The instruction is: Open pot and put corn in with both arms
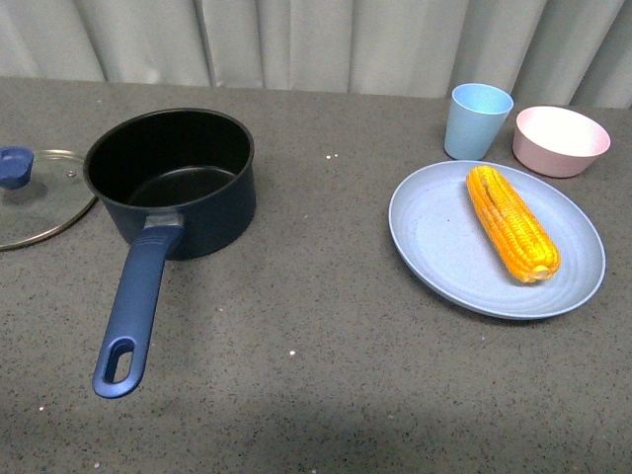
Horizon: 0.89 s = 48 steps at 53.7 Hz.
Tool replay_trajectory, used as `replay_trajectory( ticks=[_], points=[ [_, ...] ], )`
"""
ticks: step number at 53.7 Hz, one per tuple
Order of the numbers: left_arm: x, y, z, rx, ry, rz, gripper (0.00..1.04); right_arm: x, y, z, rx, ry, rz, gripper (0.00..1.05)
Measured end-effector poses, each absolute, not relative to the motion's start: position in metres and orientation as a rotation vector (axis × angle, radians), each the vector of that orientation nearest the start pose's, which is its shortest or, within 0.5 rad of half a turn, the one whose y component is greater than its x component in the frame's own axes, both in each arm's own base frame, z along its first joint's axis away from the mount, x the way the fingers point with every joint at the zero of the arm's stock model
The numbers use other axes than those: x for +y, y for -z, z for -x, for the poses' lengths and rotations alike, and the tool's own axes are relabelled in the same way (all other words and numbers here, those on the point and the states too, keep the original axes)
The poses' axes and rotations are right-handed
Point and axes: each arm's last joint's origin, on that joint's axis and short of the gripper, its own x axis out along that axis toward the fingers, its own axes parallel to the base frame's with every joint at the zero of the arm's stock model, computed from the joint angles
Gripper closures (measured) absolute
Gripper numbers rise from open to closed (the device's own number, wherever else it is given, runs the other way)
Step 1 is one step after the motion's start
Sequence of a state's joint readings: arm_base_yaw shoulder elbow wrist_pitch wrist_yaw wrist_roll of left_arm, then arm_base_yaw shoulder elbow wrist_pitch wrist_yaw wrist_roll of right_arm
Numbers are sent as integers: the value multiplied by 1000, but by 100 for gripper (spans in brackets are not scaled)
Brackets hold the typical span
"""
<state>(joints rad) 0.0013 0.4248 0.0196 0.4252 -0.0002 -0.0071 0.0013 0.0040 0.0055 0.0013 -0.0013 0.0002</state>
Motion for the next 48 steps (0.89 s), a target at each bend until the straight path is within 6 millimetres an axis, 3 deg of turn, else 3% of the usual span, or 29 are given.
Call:
replay_trajectory(
  ticks=[48],
  points=[
    [0,-169,-101,9,0,7,101,0,-165,-98,-3,-3,0,9]
  ],
)
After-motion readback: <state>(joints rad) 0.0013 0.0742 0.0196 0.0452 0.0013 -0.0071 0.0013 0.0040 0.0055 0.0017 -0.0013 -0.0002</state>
